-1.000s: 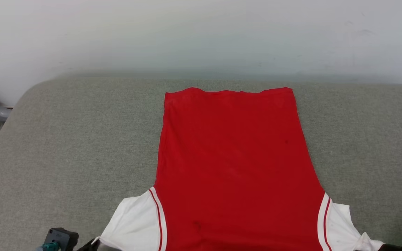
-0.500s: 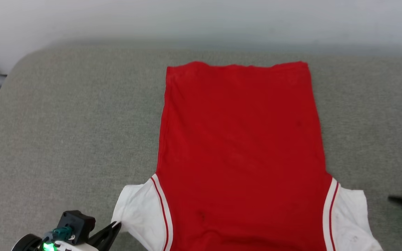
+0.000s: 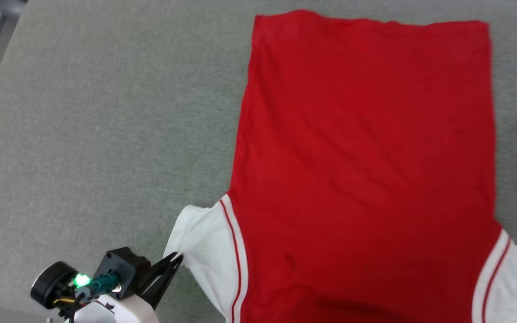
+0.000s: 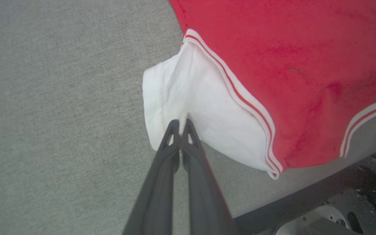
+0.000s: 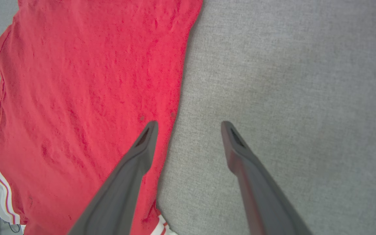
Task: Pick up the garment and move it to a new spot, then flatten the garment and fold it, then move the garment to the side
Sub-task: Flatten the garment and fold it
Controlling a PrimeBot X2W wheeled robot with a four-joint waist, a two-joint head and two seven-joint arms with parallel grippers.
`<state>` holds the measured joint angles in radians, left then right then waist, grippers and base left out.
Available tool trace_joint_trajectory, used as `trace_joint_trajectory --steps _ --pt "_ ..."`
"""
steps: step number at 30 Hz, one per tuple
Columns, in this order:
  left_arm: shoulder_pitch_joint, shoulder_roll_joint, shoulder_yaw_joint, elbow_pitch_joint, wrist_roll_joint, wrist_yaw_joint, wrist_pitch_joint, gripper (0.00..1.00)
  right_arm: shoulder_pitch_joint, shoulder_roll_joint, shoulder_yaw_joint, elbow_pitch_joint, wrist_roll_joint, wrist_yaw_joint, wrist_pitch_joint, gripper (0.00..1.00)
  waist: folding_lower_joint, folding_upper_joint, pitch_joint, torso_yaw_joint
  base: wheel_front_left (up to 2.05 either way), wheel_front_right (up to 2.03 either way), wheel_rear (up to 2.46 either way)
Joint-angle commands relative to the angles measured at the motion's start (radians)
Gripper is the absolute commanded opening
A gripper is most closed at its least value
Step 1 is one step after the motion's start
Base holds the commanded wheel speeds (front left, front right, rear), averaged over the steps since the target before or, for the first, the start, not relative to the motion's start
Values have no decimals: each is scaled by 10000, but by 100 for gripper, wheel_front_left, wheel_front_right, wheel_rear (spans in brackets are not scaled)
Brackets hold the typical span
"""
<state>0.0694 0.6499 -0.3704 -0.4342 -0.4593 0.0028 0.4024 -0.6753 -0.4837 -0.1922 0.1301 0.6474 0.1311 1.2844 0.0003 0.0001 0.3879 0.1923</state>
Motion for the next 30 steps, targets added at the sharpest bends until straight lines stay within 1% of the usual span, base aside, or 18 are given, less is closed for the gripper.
trace_joint_trajectory --steps 1,7,12,17,23,24,25,30 --pt "-292 -104 -71 -112 105 -61 -12 0 -592 197 -192 123 -513 -8 289 100 -3 -1 810 788 0 0 0" --pt "-849 -337 -425 27 383 -255 -213 0 -2219 710 -880 746 -2373 -8 934 100 -3 -1 1515 1607 0 0 0" --pt "-1189 -536 -628 330 424 -440 -444 0 -3072 760 -1126 1168 -3554 -8 1166 100 -3 -1 1909 2111 0 0 0" --pt "-1495 -732 -773 602 446 -570 -713 0 -3516 715 -1251 1479 -4181 -8 1183 100 -3 -1 2189 2493 0 0 0" --pt "-1768 -868 -907 917 444 -693 -964 0 -3388 603 -984 1796 -4518 -8 1162 100 -3 -1 2455 2754 0 0 0" --pt "-1843 -914 -933 1046 427 -718 -1025 0 -3024 555 -739 1933 -4443 -8 1164 9 -3 -1 2469 2795 0 0 0" --pt "-1862 -924 -942 1093 418 -718 -1039 0 -2899 492 -637 1945 -4413 -8 1145 0 -3 -1 2460 2798 0 0 0" --pt "-1949 -943 -889 1262 407 -632 -1110 0 -2470 169 -357 2071 -4220 -8 996 0 -3 -1 2257 2688 0 0 0"
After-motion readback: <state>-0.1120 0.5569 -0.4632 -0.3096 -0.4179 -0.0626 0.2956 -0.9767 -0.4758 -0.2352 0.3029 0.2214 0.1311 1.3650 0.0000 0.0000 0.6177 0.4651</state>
